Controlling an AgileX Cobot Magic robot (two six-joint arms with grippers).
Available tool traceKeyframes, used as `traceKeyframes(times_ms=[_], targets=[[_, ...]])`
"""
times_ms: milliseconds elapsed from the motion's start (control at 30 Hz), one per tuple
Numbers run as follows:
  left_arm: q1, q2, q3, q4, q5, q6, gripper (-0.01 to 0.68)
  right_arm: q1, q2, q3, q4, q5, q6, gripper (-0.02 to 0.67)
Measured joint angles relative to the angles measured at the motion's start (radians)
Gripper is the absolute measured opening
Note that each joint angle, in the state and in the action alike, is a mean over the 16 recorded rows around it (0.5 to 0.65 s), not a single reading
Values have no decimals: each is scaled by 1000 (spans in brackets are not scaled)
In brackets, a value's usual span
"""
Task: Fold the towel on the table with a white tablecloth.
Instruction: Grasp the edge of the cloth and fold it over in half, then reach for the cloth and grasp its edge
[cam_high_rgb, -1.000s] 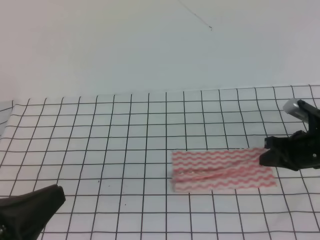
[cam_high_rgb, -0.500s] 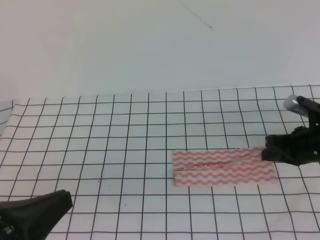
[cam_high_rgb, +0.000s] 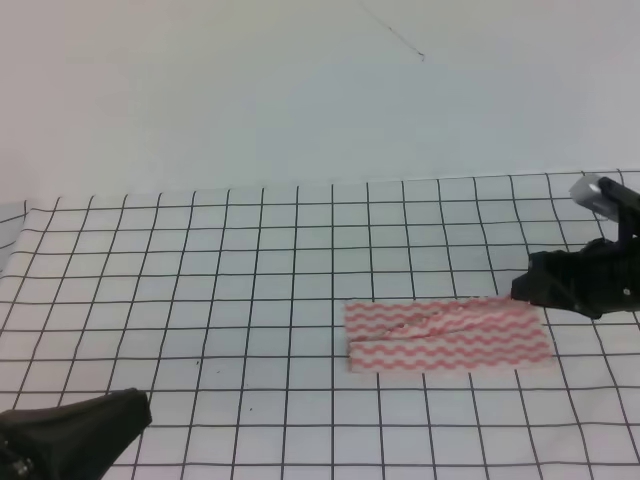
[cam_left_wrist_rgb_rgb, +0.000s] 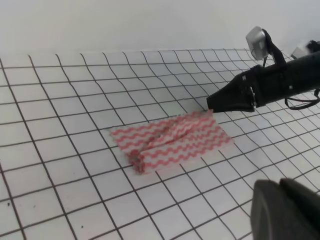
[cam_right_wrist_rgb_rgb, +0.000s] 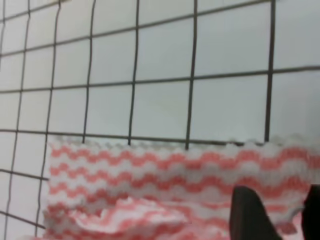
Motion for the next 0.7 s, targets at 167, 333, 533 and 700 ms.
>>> traceKeyframes(times_ms=[167, 333, 533, 700], targets=[[0, 0, 0, 1, 8, -3, -1, 0, 0, -1, 78, 7, -80, 244], [0, 0, 0, 4, 5, -4, -1, 1, 0, -4, 131, 67, -206, 249], [0, 1, 0, 12, -18, -5, -1, 25, 0, -40, 71, 176, -327, 249], [0, 1, 0, 30, -40, -6, -1, 74, 0, -110, -78, 246, -362, 249]])
